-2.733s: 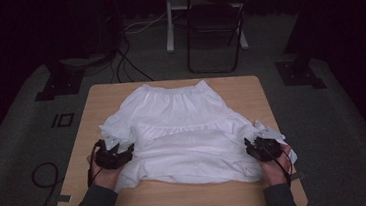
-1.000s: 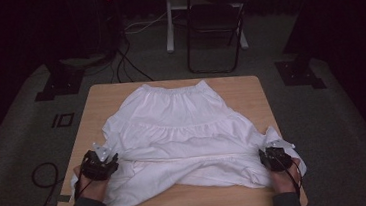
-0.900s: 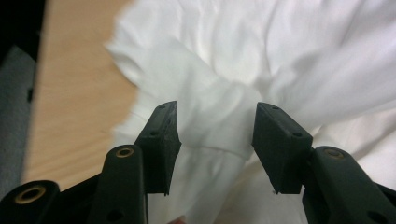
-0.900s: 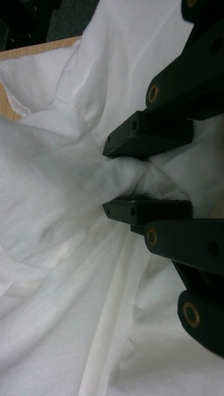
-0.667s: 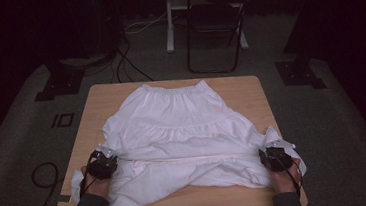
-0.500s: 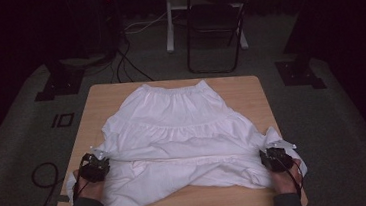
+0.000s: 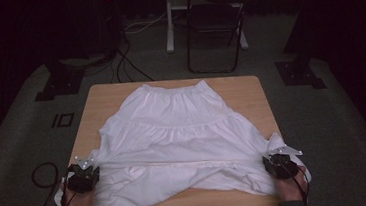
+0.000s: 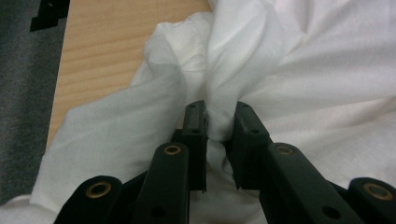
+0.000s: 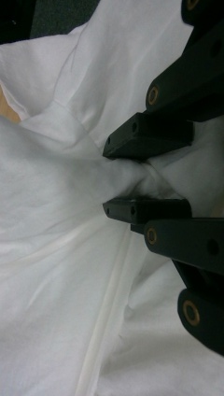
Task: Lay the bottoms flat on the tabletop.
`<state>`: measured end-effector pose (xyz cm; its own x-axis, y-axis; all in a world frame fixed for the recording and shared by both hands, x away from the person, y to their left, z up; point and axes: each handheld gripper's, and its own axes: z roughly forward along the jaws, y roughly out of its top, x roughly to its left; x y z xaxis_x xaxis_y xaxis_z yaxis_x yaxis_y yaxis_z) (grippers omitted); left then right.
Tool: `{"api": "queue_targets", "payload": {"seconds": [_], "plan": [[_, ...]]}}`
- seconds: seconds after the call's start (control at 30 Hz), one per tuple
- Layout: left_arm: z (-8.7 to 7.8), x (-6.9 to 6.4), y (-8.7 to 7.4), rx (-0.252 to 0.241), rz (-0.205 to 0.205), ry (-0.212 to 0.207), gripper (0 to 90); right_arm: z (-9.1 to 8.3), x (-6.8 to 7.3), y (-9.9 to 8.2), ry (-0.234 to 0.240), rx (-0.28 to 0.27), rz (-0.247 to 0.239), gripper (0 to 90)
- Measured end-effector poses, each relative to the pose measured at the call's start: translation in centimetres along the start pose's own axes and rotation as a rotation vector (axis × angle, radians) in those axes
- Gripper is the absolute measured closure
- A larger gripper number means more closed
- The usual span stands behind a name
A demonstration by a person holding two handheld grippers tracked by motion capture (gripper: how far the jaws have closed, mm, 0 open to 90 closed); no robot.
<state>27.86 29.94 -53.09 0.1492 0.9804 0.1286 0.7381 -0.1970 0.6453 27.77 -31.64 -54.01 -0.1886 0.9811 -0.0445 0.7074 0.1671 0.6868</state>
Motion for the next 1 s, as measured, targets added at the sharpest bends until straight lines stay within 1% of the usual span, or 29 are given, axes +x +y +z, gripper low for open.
{"api": "queue_targets", "payload": {"seconds": [0.1,0.2,0.3,0.37,0.5,0.57,0.6,0.63,0.67,0.7,0.73,0.8,0.87,0.9,0.93,1.0], "plan": [[-0.2,0.1,-0.3,0.002,-0.016,-0.006,75.3,-0.4,0.1,-0.4,-0.001,0.005,0.000,69.3],[-0.4,0.3,-0.5,0.004,-0.033,-0.012,71.2,-0.9,0.2,-0.8,0.000,0.010,0.003,69.3],[-0.7,0.4,-0.9,0.001,-0.057,-0.020,66.8,-1.4,0.2,-1.3,0.000,0.012,0.011,69.3],[-0.9,0.3,-1.2,-0.001,-0.065,-0.029,65.4,-1.8,0.3,-1.7,0.003,0.013,0.022,69.3],[-1.4,-0.2,-1.6,0.002,-0.048,-0.030,63.9,-2.6,0.5,-2.4,-0.004,0.026,0.030,69.4],[-1.7,-0.4,-1.7,-0.021,-0.041,-0.040,61.5,-2.9,0.5,-2.7,-0.004,0.036,0.034,69.3],[-1.9,-0.5,-1.6,-0.047,-0.036,-0.050,60.1,-3.0,0.5,-2.7,-0.002,0.041,0.040,68.7],[-2.1,-0.6,-1.5,-0.066,-0.027,-0.053,59.8,-3.2,0.6,-2.7,0.002,0.044,0.042,67.2],[-2.4,-0.8,-1.3,-0.085,-0.015,-0.053,58.4,-3.4,0.8,-2.6,0.016,0.005,0.012,61.9],[-2.6,-1.0,-1.1,-0.104,-0.006,-0.053,58.4,-3.4,0.8,-2.6,0.016,0.005,0.012,61.9],[-2.7,-1.2,-0.9,-0.114,0.000,-0.061,57.3,-3.6,1.0,-2.5,0.014,-0.022,-0.004,59.1],[-2.4,-1.5,-0.4,-0.115,0.014,-0.073,55.7,-4.0,1.1,-1.9,0.007,-0.077,-0.021,54.2],[-1.8,-1.9,0.0,-0.103,0.028,-0.079,55.4,-4.1,0.9,-1.2,-0.005,-0.103,-0.027,49.1],[-1.3,-2.1,0.3,-0.092,0.035,-0.084,55.1,-3.9,0.8,-0.9,-0.002,-0.105,-0.033,45.9],[-1.0,-2.2,0.4,-0.084,0.039,-0.086,55.0,-3.4,0.6,-0.6,0.013,-0.084,-0.040,40.8],[-0.3,-2.4,0.6,-0.065,0.047,-0.096,54.7,-2.4,0.2,-0.4,0.012,-0.038,-0.052,36.5]]}}
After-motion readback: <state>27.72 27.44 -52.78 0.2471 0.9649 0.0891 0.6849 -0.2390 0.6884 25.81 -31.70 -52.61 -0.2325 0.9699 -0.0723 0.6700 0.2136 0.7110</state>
